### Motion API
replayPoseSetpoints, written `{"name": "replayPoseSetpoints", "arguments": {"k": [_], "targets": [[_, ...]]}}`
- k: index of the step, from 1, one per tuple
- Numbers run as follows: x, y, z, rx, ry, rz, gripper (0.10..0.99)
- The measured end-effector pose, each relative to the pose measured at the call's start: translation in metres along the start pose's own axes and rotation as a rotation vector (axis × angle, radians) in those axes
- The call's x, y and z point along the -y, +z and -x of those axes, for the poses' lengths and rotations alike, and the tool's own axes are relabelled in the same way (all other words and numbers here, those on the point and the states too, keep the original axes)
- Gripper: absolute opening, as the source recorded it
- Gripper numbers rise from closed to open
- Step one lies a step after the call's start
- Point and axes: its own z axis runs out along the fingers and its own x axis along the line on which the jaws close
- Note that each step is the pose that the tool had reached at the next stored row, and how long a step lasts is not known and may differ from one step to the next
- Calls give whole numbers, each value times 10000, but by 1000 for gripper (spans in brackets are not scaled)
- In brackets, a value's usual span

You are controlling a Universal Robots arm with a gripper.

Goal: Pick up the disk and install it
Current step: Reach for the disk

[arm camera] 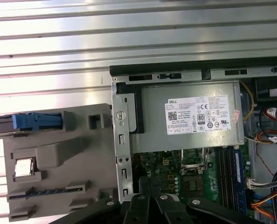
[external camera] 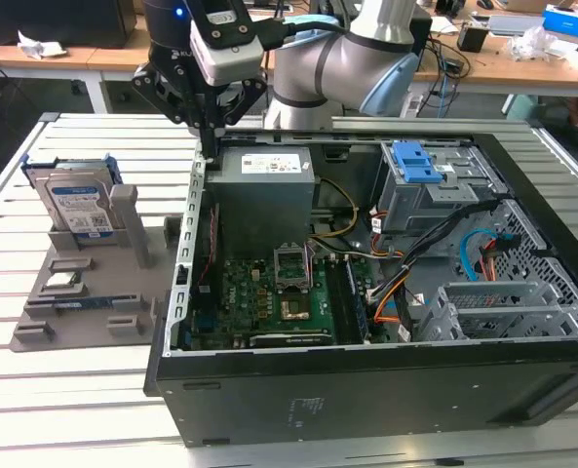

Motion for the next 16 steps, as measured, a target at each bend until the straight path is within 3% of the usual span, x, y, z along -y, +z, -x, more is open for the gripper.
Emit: {"name": "replayPoseSetpoints", "arguments": {"k": [16], "targets": [[17, -6, -223, 0, 0, -1, 106]]}}
